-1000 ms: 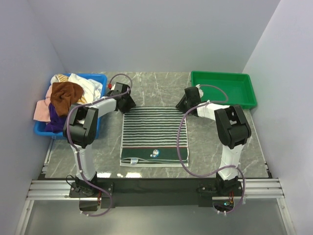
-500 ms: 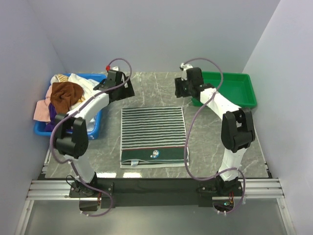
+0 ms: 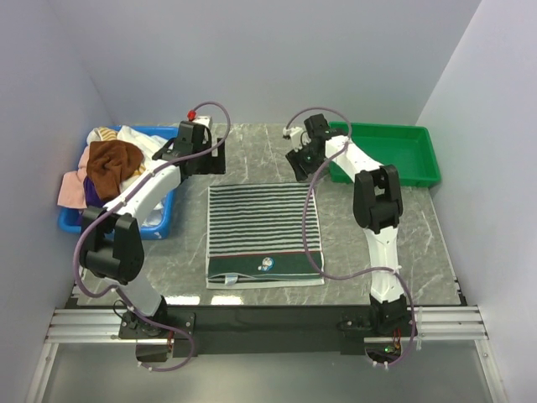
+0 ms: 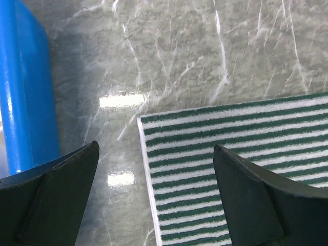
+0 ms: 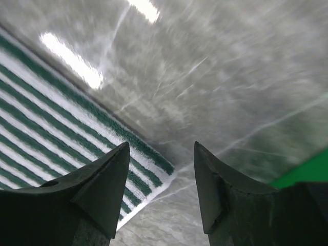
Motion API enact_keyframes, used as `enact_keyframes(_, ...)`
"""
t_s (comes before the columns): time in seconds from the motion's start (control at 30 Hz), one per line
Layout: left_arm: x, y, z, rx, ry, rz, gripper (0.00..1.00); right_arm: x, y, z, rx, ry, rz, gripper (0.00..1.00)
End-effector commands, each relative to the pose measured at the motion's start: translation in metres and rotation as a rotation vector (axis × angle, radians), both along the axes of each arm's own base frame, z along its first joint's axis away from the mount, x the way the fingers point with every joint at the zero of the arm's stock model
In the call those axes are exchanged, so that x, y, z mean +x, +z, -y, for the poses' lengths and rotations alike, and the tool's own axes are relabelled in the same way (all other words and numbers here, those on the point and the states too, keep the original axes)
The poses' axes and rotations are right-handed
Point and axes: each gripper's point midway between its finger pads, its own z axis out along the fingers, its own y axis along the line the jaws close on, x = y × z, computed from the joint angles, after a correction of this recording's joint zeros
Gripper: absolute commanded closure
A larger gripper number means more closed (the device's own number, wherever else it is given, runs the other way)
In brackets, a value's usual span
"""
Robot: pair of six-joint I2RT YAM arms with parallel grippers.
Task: Fold and stack the towels
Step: Fold the towel
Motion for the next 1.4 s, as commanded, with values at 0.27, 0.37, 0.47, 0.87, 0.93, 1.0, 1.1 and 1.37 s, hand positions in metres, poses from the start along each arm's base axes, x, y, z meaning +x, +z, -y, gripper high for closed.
enact_keyframes(0.27, 0.002, -0.001, 0.003, 0.022, -0.049, 0.002, 0.01, -0.012, -0.015, 0.009, -0.055, 0.076, -0.086, 0.48)
enact_keyframes(0.37, 0.001, -0.003, 0.003, 0.025, -0.053, -0.006, 0.01, -0.018, -0.023, 0.010, -0.059, 0.075, -0.116, 0.50)
enact_keyframes(0.47, 0.002, -0.004, 0.004, 0.022, -0.055, -0.009, 0.01, -0.021, -0.026, 0.010, -0.058, 0.078, -0.121, 0.56)
enact_keyframes(0.87, 0.003, -0.012, 0.006, 0.023, -0.066, -0.029, 0.01, -0.033, -0.026, 0.018, -0.091, 0.055, -0.157, 0.58)
enact_keyframes(0.93, 0.003, -0.013, 0.006, 0.027, -0.071, -0.030, 0.01, -0.034, -0.026, 0.021, -0.100, 0.049, -0.149, 0.64)
enact_keyframes(1.0, 0.004, -0.016, 0.007, 0.029, -0.082, -0.035, 0.01, -0.035, -0.027, 0.025, -0.118, 0.047, -0.144, 0.75)
enact_keyframes(1.1, 0.006, -0.024, 0.010, 0.034, -0.100, -0.055, 0.02, -0.033, -0.025, 0.029, -0.137, 0.040, -0.127, 0.90)
enact_keyframes(1.37, 0.027, -0.071, 0.020, 0.075, -0.151, -0.190, 0.10, -0.028, -0.020, 0.034, -0.160, 0.034, -0.090, 1.00)
